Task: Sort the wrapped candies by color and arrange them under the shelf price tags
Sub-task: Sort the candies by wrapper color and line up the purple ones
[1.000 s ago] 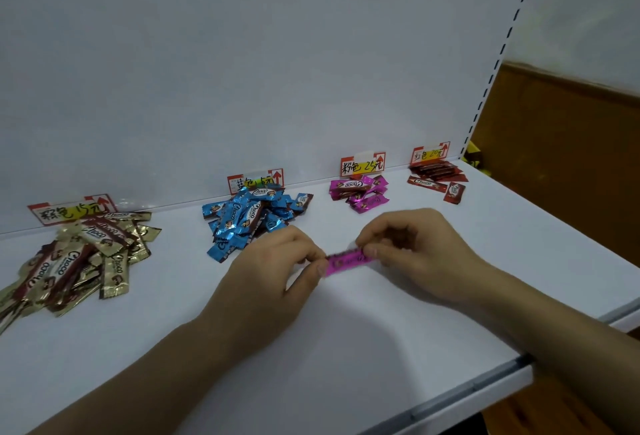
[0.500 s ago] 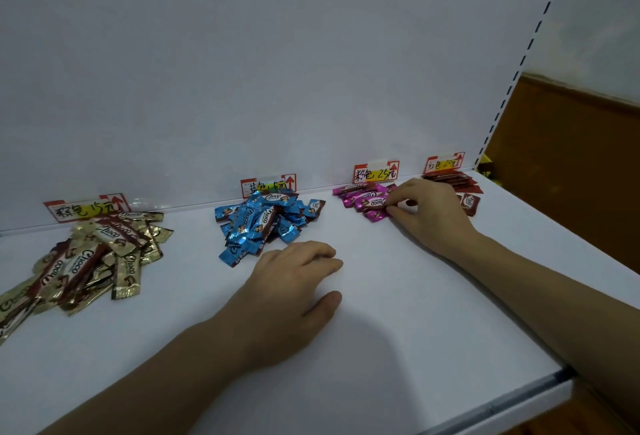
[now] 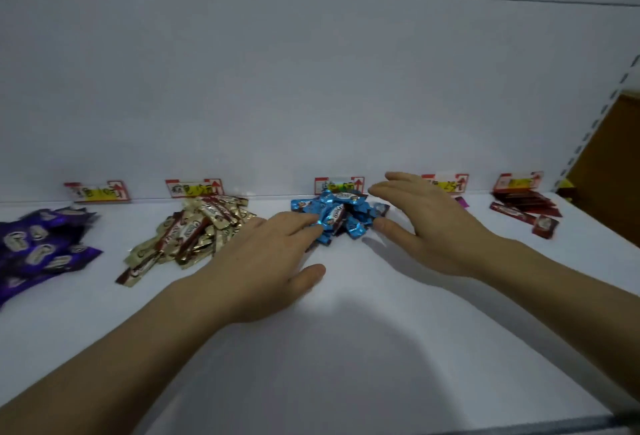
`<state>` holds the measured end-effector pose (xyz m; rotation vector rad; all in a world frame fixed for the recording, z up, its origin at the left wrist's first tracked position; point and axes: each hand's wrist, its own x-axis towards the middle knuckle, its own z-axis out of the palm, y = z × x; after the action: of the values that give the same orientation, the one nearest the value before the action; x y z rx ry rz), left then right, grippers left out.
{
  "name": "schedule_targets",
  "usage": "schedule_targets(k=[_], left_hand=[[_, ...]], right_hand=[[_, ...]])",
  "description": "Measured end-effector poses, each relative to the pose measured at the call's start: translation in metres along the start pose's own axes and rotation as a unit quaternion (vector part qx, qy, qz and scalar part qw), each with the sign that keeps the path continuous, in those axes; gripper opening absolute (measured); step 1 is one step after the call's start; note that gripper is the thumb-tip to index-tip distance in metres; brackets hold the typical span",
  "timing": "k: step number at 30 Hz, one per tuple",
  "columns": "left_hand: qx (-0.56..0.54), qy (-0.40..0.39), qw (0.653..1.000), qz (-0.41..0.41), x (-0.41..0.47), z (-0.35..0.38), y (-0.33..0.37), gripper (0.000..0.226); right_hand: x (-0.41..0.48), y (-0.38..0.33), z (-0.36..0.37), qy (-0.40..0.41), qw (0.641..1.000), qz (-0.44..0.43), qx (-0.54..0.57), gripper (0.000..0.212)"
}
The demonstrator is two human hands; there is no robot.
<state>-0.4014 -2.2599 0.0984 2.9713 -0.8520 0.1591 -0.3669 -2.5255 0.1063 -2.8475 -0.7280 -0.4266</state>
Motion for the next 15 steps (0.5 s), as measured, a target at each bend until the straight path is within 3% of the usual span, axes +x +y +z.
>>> schedule_targets(k=[3, 11, 15], left_hand=[[0.01, 0.006, 0.998, -0.064, -0.046, -0.01, -0.039, 0.087], [0.01, 0.033, 0.979, -0.2, -0.159, -0.022, -0.108, 0.085], [-0.024, 0.092, 0.958, -0.269, -0.2, -0.021, -0.15, 0.092]], right_hand=[[0.024, -0.037, 0.001, -0.031, 0.998, -0.042, 0.022, 0.058], [0.066, -0.138, 0.025, -0.068, 0.982, -0.146, 0.1, 0.053], [0.105, -0.2, 0.054, -0.079, 0.965, -0.176, 0.175, 0.045]])
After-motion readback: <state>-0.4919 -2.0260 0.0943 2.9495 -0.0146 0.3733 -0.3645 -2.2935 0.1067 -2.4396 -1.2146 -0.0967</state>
